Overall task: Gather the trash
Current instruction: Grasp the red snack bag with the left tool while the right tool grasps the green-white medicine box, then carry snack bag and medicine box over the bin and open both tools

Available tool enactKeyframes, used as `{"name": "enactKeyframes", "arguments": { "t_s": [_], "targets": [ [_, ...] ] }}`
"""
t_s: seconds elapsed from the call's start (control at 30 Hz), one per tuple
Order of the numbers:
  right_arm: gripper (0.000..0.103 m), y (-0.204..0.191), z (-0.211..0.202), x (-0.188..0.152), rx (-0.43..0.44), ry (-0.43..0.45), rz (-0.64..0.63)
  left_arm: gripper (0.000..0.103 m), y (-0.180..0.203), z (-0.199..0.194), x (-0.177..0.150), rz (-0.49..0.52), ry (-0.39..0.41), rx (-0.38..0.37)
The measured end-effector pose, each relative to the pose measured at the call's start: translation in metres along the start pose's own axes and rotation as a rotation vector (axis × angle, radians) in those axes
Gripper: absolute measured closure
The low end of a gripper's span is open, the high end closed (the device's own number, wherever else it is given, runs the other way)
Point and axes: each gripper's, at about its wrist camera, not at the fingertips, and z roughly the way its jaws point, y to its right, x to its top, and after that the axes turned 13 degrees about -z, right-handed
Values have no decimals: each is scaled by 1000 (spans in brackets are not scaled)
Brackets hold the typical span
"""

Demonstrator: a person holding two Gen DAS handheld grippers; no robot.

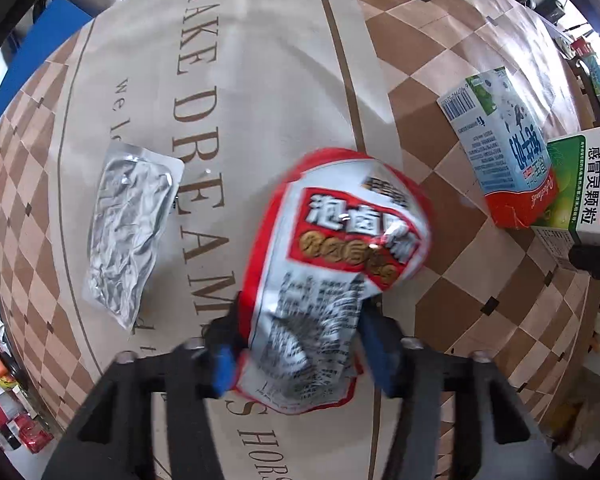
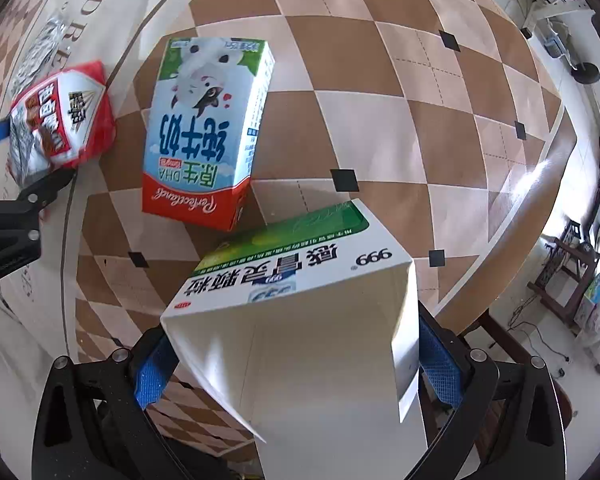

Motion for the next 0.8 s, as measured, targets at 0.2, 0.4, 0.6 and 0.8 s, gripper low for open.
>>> {"name": "enactKeyframes", "arguments": {
  "t_s": [0.2, 0.4, 0.6, 0.8],
  "targets": [
    [13, 9, -8, 1, 3, 54, 26, 80, -10, -14, -16, -111, 17, -86],
    [16, 6, -20, -14, 39, 131, 79, 83, -18, -40, -57, -227, 86, -135],
    [16, -10, -36, -46, 84, 215, 121, 84, -33, -82, -110, -336, 184, -189],
    [16, -63, -48, -84, 123, 305, 138, 85, -63, -109, -175, -424, 255, -259]
  ]
}}
